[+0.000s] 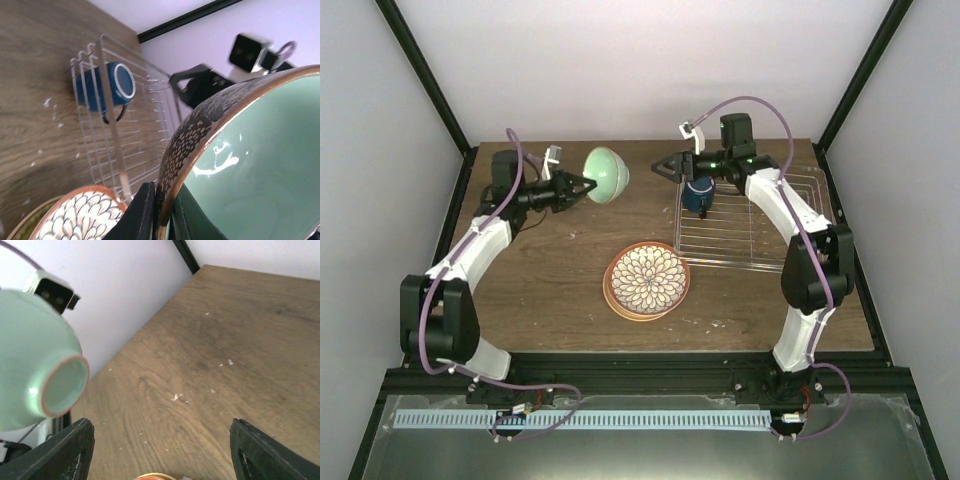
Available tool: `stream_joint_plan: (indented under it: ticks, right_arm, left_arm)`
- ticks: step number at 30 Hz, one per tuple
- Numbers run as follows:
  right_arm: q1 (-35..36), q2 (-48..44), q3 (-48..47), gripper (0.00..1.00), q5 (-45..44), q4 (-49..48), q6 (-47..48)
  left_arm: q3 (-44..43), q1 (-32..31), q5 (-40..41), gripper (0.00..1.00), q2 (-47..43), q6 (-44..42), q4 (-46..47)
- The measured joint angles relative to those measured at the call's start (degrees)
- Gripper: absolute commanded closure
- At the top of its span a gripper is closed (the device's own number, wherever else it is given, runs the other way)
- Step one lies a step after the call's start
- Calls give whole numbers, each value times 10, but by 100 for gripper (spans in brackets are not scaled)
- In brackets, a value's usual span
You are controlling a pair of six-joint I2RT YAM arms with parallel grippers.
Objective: Load the mixed dishes into the dish rack
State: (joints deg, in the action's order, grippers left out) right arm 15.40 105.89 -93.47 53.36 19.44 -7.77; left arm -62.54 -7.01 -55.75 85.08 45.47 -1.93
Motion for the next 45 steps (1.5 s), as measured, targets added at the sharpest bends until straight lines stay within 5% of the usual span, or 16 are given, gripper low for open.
stream_joint_plan:
  ticks: [11,29,37,45]
  right_arm:
    - [14,-14,128,19,104,-238,-112]
    - [44,37,146,15,203,-546,-335]
    - [46,67,146,15,228,-688,-443]
    - [50,94,144,15,245,-774,-518]
  left_arm:
    - [62,0,-65,100,109,281,465]
    - [93,-3,-104,100,124,363,616]
    - [93,-4,-117,100,194,472,765]
    - [93,-4,-127,100,216,518,809]
